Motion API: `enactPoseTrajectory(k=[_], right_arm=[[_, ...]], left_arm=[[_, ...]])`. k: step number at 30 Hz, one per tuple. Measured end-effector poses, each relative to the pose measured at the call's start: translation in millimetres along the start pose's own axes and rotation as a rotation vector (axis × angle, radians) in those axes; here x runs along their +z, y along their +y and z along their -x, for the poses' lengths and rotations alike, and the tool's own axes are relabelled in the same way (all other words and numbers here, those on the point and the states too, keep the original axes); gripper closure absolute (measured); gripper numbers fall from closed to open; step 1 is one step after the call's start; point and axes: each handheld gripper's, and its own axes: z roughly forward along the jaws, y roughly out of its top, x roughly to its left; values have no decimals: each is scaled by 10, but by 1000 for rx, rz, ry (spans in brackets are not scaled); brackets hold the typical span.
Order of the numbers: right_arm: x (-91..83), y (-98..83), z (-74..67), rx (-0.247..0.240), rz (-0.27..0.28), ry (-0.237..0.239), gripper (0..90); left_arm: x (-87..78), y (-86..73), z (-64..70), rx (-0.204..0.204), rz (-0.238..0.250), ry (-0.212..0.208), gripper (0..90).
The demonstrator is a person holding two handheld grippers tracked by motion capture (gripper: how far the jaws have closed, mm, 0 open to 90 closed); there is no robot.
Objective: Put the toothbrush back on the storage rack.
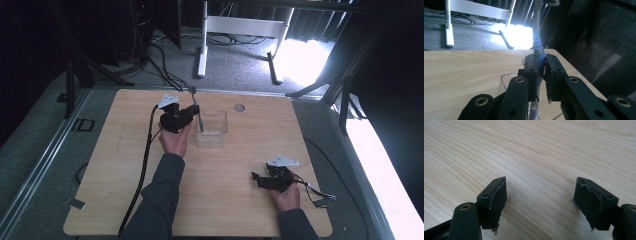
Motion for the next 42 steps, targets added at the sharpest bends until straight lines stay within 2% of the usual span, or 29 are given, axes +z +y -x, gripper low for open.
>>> enactPoseTrajectory(k=[9, 12, 27, 33, 35, 38, 40, 42], right_arm=[[0, 0, -1, 1, 0, 0, 262], [0, 0, -1, 1, 0, 0, 262], [0, 0, -1, 1, 0, 1, 262], [0, 0, 0, 0, 0, 0, 262], [0, 0, 0, 0, 0, 0, 262], [0, 0, 0, 0, 0, 0, 262], [0, 0, 0, 0, 0, 0, 262], [0, 0, -1, 0, 0, 0, 262]], left_arm=[[64, -45, -15, 12, -34, 7, 805], [104, -79, -6, 29, -58, 10, 805], [188, -148, 34, 79, -110, 32, 803], [239, -204, 69, 114, -149, 40, 803], [260, -228, 81, 125, -165, 32, 803], [275, -255, 95, 151, -169, -19, 784], [278, -262, 105, 152, -168, -45, 698], [267, -258, 112, 156, -163, -50, 621]])
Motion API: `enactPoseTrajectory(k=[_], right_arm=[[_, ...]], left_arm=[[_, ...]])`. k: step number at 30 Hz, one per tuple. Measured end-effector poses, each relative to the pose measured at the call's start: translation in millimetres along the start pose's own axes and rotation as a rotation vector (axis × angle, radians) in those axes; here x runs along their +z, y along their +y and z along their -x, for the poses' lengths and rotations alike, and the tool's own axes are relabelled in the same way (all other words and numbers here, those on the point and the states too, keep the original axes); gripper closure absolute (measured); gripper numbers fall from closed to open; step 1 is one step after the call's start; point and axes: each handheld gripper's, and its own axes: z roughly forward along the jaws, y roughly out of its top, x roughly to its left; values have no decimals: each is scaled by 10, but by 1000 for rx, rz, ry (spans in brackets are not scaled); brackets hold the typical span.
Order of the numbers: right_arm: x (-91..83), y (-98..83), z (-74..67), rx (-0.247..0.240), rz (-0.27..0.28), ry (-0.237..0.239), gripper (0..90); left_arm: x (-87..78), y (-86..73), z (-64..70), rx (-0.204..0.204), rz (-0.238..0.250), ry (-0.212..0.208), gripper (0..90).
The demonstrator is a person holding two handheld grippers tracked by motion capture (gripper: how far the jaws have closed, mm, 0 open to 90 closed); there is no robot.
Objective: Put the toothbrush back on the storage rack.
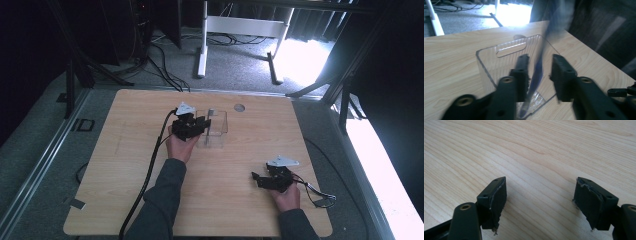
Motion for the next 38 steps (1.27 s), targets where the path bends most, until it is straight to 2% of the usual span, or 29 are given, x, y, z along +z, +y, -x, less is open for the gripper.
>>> enactPoseTrajectory(k=[3, 7, 12, 18, 23, 33, 38], right_arm=[[0, 0, 0, 0, 0, 0, 262], [0, 0, 0, 0, 0, 0, 262], [0, 0, -1, 0, 0, 0, 262], [0, 0, 0, -1, 0, 0, 262], [0, 0, 0, -1, 0, 0, 262], [0, 0, 0, -1, 0, 0, 262], [-1, 0, 0, 1, -1, 1, 261]], left_arm=[[-26, 11, 2, 2, 11, 0, 562], [-83, 4, -20, -5, 31, 9, 530], [-156, -29, -104, -37, 47, 20, 521], [-271, -66, -173, -51, 69, 16, 510], [-384, -90, -253, -69, 88, 30, 502], [-521, -170, -376, -74, 77, 77, 492], [-527, -266, -434, -72, 44, 117, 490]])
